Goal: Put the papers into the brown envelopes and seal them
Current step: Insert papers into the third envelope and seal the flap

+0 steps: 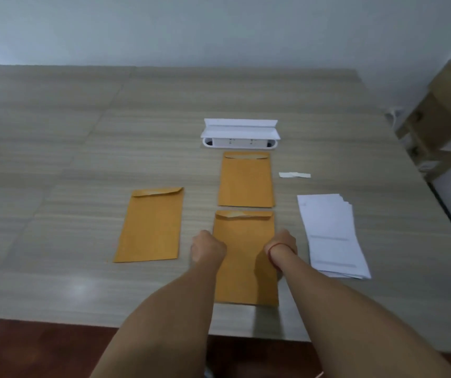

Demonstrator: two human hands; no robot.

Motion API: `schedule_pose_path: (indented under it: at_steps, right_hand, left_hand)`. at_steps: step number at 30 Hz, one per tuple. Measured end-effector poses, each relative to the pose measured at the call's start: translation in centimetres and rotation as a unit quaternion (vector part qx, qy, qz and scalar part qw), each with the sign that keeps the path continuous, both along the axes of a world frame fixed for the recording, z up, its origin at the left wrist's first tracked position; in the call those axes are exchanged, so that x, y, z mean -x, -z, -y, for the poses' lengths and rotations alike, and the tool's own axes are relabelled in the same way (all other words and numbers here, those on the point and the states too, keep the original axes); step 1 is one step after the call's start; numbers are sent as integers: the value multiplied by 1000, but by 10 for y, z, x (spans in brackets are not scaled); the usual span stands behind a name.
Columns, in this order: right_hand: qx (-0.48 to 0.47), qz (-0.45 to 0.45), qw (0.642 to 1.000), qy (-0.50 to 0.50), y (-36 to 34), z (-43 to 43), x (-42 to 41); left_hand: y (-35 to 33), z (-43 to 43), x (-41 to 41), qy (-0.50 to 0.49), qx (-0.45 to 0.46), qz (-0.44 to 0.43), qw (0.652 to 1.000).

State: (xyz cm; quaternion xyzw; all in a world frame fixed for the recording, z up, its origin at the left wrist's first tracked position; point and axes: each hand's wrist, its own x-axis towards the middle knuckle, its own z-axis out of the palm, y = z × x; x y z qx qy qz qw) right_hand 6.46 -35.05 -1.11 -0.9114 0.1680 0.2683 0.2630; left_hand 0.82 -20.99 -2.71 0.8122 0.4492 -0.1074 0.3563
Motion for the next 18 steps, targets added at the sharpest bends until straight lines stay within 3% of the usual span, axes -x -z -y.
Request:
schedule_pose_path:
  at_steps: [8,13,18]
  right_hand:
    - [93,53,990,-93,15,39,0]
    - [36,64,973,-218,25,35,-13]
    - [-4,12,970,-244,26,31,-29]
  left_hand:
    - [8,36,1,65,-58,-10,996]
    - [16,39,-15,200,-57,30,978]
    - [18,40,-27,219,-44,7,975]
